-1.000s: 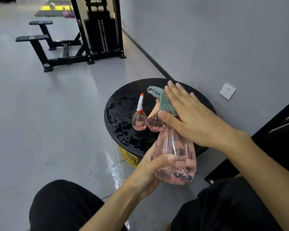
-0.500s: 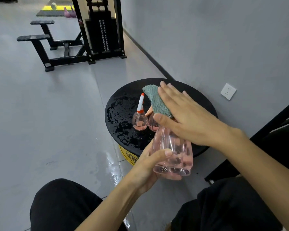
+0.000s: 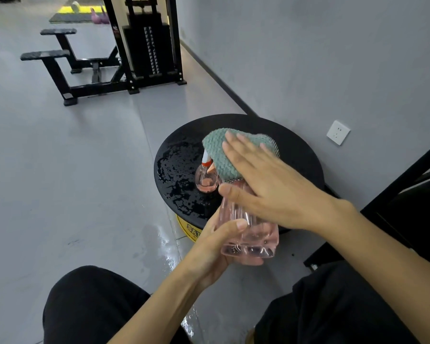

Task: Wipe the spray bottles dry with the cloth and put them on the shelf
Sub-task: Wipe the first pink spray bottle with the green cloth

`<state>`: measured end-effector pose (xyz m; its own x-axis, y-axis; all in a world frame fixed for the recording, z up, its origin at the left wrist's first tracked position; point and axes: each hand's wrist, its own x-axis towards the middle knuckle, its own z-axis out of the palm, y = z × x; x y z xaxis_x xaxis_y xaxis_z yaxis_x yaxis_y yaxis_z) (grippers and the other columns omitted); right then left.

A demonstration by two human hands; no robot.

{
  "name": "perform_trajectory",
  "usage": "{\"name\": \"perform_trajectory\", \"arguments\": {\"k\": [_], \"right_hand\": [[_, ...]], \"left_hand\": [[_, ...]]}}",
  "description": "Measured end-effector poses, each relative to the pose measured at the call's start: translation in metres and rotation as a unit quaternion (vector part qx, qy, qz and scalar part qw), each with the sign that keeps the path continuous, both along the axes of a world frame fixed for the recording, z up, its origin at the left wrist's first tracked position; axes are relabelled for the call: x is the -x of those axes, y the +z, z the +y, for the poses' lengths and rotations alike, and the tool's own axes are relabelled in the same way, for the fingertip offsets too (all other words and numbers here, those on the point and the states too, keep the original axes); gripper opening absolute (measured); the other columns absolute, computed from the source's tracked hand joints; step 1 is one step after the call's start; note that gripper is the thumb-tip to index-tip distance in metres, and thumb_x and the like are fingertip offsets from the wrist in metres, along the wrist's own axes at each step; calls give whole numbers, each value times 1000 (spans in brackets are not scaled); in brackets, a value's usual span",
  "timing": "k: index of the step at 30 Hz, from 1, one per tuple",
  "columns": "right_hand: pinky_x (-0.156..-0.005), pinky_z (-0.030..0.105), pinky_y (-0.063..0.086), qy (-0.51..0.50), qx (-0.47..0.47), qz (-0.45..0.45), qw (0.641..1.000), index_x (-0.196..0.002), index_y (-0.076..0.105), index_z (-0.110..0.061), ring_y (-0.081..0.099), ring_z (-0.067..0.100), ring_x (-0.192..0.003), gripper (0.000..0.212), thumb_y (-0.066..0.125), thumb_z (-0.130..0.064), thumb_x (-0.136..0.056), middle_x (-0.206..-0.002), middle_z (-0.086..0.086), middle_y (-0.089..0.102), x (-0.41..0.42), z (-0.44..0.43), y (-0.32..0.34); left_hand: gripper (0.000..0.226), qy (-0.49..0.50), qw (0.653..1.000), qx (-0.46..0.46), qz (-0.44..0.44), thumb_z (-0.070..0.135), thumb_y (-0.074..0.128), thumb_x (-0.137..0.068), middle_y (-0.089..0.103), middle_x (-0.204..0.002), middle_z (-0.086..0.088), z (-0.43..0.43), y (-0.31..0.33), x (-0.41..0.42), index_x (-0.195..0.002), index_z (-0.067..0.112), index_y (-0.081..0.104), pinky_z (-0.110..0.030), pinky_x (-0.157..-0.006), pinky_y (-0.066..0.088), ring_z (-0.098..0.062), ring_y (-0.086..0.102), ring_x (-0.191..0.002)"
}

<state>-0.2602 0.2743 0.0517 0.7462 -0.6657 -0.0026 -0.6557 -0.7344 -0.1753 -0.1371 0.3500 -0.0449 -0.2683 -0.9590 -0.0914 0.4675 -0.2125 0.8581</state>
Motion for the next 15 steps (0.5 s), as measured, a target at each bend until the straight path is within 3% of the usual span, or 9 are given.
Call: {"name": "perform_trajectory", "arguments": {"k": [4,8,11,15], "right_hand": [[-121,31,-7,5,-3,4,1000,-153,-10,-20,-23,1,-144,84,9,-68,-86,-159,-10,-21,3,5,-4],[-122,37,-5,-38,-6,-19,999,-153,-12,-20,-20,5,-145,87,4,-71,-83,-159,-6,-21,-3,-14,2],[-122,37,-6,-46,-13,-25,999,-153,-12,-20,-20,5,-145,89,4,-71,-82,-159,-5,-21,-6,-14,4],[-121,34,-9,9,1,9,1000,-154,-9,-22,-23,3,-144,84,6,-68,-85,-160,-10,-19,-4,7,-1]], "left_hand": [[69,-2,1000,-3,-30,40,75,-67,65,-112,-24,0,-4,1,-130,26,51,-39,-64,56,-34,69,-87],[73,-2,1000,0,-24,37,77,-65,66,-116,-16,2,-3,10,-132,26,50,-42,-67,56,-32,69,-92],[68,1,1000,5,-13,34,72,-69,64,-112,-18,1,-2,10,-132,24,50,-38,-65,54,-33,67,-87],[57,0,1000,-2,-15,37,70,-71,65,-112,-23,1,0,4,-126,34,54,-36,-59,56,-34,69,-86]]}}
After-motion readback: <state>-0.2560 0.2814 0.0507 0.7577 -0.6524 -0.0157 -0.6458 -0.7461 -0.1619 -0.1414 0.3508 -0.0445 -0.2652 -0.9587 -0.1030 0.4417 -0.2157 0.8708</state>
